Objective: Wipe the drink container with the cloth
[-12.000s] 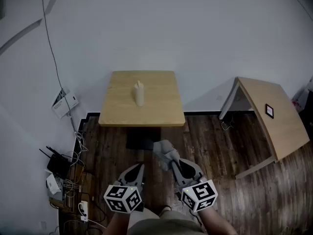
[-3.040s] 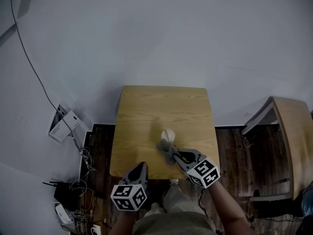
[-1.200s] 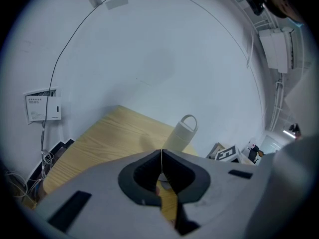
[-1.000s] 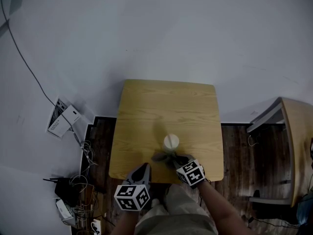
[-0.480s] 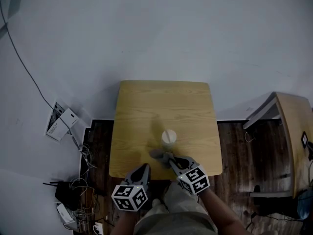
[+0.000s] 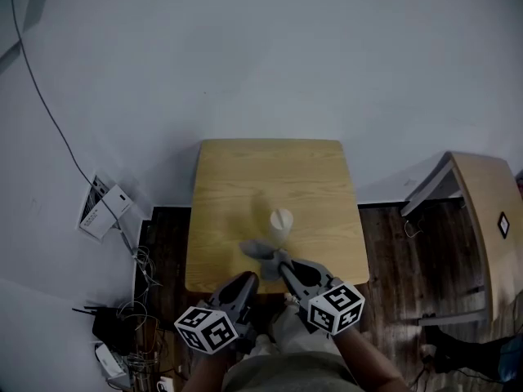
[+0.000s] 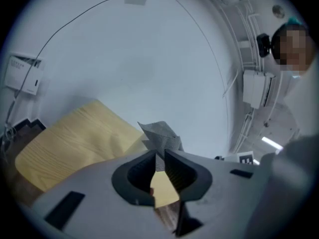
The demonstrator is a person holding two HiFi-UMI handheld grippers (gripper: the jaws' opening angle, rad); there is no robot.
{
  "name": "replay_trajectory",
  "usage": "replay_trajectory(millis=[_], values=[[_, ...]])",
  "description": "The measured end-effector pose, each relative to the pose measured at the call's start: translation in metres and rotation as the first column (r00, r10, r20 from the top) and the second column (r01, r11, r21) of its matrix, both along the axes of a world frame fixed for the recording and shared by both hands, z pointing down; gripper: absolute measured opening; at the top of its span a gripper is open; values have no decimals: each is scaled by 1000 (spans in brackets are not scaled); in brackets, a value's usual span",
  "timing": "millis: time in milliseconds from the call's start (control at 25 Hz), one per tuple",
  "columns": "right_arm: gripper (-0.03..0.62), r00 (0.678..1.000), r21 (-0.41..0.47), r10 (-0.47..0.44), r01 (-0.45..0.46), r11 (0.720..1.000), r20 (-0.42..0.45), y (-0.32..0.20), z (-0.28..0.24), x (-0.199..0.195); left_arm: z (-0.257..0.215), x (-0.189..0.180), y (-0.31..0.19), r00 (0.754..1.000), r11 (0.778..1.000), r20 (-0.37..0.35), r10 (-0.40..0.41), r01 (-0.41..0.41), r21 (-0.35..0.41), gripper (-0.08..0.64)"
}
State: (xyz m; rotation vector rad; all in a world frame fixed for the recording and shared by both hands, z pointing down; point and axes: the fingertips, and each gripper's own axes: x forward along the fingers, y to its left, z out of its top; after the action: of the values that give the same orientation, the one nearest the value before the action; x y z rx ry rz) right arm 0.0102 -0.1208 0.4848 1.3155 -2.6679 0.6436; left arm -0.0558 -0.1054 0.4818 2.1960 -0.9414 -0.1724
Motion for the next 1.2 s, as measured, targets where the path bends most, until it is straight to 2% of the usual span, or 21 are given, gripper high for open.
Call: replay_trajectory(millis=[40, 80, 120, 240, 280, 400, 480, 600, 680, 800, 880, 1120, 1200], values=[[25, 999, 0, 0, 0, 1000, 32, 3, -6, -2, -6, 2, 3, 998, 1000, -52, 22, -22, 0, 62], [25, 998, 3, -2, 2, 1000, 60, 7, -12, -4, -13, 4, 7, 994, 999, -97, 47, -47, 2, 156], [25, 996, 8, -6, 5, 1000, 84, 10, -18, -6, -20, 5, 11, 989, 998, -130, 67, -67, 5, 191], [25, 987, 25, -42, 39, 999, 155, 23, -35, -16, -36, 5, 21, 965, 994, -243, 103, -105, 4, 226], [25, 982, 30, -62, 58, 998, 179, 27, -42, -21, -39, 4, 23, 945, 993, -307, 112, -118, 0, 230], [25, 965, 49, -121, 113, 992, 231, 41, -60, -35, -49, 0, 31, 864, 986, -482, 144, -164, 1, 242], [25, 960, 62, -150, 140, 988, 238, 51, -65, -42, -55, -1, 38, 825, 981, -537, 176, -193, 25, 241], [25, 953, 64, -184, 174, 983, 239, 63, -66, -52, -62, -1, 46, 796, 975, -570, 206, -214, 54, 241], [25, 951, 58, -193, 184, 981, 242, 69, -63, -58, -61, -4, 47, 796, 979, -575, 188, -200, 44, 200], [25, 955, 49, -186, 180, 982, 231, 73, -57, -63, -57, -10, 48, 815, 985, -558, 156, -168, 30, 89], [25, 957, 46, -184, 178, 983, 223, 75, -55, -65, -57, -12, 50, 824, 987, -547, 149, -157, 33, 52], [31, 962, 53, -185, 178, 983, 201, 74, -54, -74, -58, -21, 49, 834, 990, -534, 137, -136, 42, 23], [51, 969, 49, -169, 163, 985, 180, 71, -51, -72, -55, -23, 46, 850, 992, -513, 123, -126, 30, 23]])
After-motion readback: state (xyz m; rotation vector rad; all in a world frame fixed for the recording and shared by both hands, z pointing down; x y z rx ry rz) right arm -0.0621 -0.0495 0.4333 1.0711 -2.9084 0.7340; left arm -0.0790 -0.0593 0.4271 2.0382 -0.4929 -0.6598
